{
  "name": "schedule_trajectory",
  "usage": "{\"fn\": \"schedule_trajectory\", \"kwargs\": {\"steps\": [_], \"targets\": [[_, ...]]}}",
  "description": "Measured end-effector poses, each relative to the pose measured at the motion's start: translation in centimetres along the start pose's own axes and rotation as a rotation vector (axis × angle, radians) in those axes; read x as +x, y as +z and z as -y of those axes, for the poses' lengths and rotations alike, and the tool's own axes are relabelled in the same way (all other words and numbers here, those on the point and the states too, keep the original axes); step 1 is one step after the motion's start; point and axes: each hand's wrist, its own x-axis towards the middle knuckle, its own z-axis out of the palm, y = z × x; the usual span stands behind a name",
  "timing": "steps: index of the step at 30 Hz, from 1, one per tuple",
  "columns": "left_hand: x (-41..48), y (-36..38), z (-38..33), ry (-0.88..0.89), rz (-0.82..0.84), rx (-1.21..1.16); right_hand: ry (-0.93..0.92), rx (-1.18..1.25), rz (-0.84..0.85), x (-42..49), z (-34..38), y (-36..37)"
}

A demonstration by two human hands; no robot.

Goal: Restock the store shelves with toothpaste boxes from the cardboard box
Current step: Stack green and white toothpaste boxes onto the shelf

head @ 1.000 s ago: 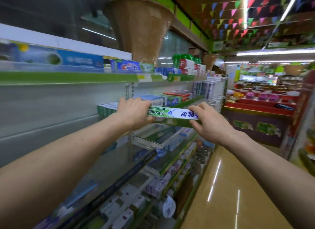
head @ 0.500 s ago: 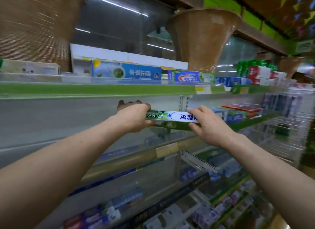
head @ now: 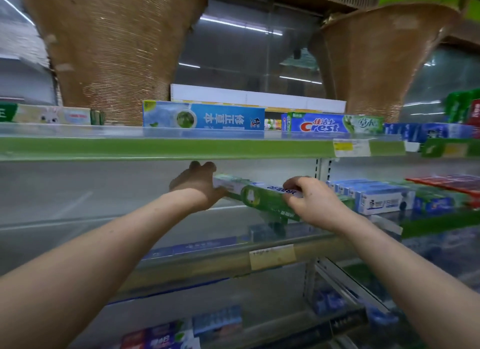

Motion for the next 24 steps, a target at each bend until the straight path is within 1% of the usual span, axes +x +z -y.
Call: {"fn": "schedule_trajectory", "kwargs": {"steps": [1,2,3,5,7,9,11,13,14,17,19,21,24], "targets": [[0.2,0.2,-0.2,-0.034,0.012,-0.044,0.041,0.075,-0.008,0.5,-0.2,0.5],[0.4,0.3,-0.4,-0.075,0.055,-0.149,0.076,0.158,-0.021,1.0,-0.2,1.0],[0.6,0.6,-0.6,-0.126,0.132,-0.317,0.098,0.235,-0.036,1.4,-0.1,1.5],[0.7,1.1,-0.8,-0.221,0.345,-0.744,0.127,0.378,-0.052,2.2,0.5,2.7],[1.2,1.8,-0.9,-0.252,0.493,-0.981,0.139,0.520,-0.021,2.3,1.8,3.8],[1.9,2.5,-0.8,-0.292,0.543,-1.147,0.115,0.614,0.046,2.4,3.0,4.9],[2.7,2.9,-0.1,-0.334,0.566,-1.276,0.061,0.685,0.154,2.5,3.8,5.5],[3.5,3.3,1.0,-0.331,0.603,-1.299,0.015,0.737,0.228,2.9,3.9,5.2],[3.8,3.3,1.6,-0.331,0.618,-1.312,0.003,0.729,0.213,3.3,3.6,4.8],[4.5,3.5,2.8,-0.325,0.690,-1.339,0.004,0.585,0.055,5.1,2.3,3.7],[4.7,3.4,3.0,-0.255,0.754,-1.274,0.037,0.470,0.020,6.0,1.3,3.1],[5.1,3.3,3.4,-0.168,0.825,-1.218,0.075,0.401,0.061,6.6,0.6,2.5],[5.7,3.2,3.3,-0.095,0.899,-1.168,0.054,0.476,0.121,7.2,-0.1,1.6]]}}
